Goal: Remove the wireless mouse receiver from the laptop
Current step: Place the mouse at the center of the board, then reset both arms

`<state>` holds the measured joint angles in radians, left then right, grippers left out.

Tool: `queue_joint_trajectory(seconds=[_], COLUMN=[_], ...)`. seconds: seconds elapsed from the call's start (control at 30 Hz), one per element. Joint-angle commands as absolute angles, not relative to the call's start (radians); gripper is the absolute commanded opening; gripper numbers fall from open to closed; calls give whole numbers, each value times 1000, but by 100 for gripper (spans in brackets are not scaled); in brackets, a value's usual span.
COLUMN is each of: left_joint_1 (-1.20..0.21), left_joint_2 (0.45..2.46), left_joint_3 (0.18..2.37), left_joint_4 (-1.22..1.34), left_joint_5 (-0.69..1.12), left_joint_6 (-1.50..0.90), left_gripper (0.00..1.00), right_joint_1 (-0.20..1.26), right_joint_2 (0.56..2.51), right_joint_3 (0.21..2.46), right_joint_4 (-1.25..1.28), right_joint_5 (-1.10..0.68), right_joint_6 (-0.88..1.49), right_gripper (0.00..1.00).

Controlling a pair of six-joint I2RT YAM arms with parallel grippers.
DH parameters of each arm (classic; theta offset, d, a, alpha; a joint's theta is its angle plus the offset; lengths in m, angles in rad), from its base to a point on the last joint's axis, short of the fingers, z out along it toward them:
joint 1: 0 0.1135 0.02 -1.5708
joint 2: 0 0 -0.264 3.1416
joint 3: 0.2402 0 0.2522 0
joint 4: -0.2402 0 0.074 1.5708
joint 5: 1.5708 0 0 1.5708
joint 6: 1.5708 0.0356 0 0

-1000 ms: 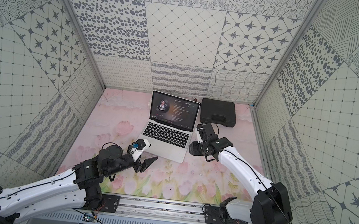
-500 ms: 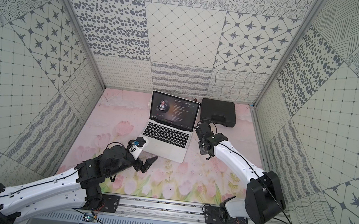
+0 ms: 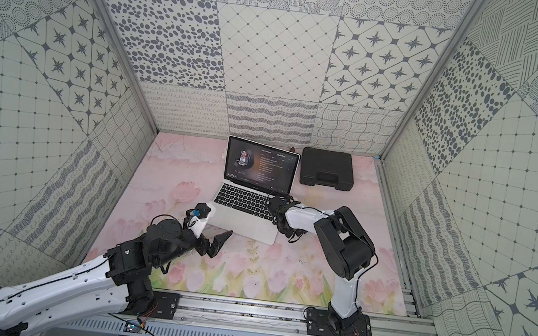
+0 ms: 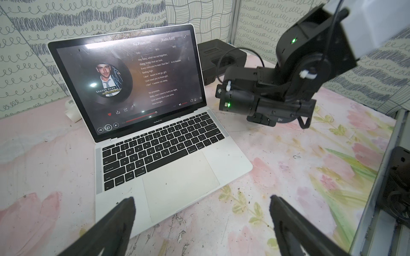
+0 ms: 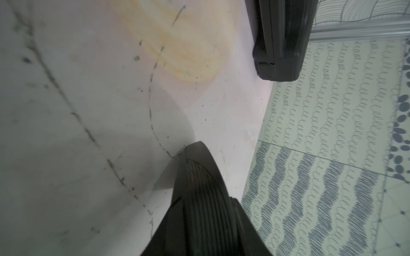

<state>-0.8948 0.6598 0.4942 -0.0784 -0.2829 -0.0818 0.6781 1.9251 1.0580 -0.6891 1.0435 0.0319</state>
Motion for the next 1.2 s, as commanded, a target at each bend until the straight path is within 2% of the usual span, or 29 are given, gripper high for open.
queue_joint_trajectory(seconds=[0.0, 0.13, 0.33, 0.5, 0.53, 0.77, 1.0, 1.17], left_joint_1=[-893, -893, -893, -891, -891, -872, -832, -808], left_joint_2=[637, 633, 654, 678, 685, 695, 702, 713], left_joint_3=[488, 489, 509, 530, 536, 549, 580, 601], left_joint_4=[-105, -114, -137, -163, -169, -192, -241, -260], left_joint_5=[-336, -351, -346, -318, -316, -303, -258, -278], left_joint_6=[-106, -106, -106, -111, -113, -139, -166, -200], left_gripper=[99, 99, 99, 99, 99, 99, 99, 99], right_joint_1=[690, 705, 711, 713, 714, 728, 741, 646], right_joint_2=[1996, 2025, 2018, 1974, 1965, 1900, 1771, 1564], right_joint_3=[1046, 1031, 1025, 1014, 1014, 1014, 1024, 1008], right_joint_4=[-652, -643, -642, -660, -666, -695, -692, -628], right_joint_5=[1089, 1047, 927, 854, 836, 677, 409, 212], right_joint_6=[36, 50, 53, 42, 37, 28, 15, 76], right_gripper=[0, 3, 32, 68, 71, 84, 93, 96])
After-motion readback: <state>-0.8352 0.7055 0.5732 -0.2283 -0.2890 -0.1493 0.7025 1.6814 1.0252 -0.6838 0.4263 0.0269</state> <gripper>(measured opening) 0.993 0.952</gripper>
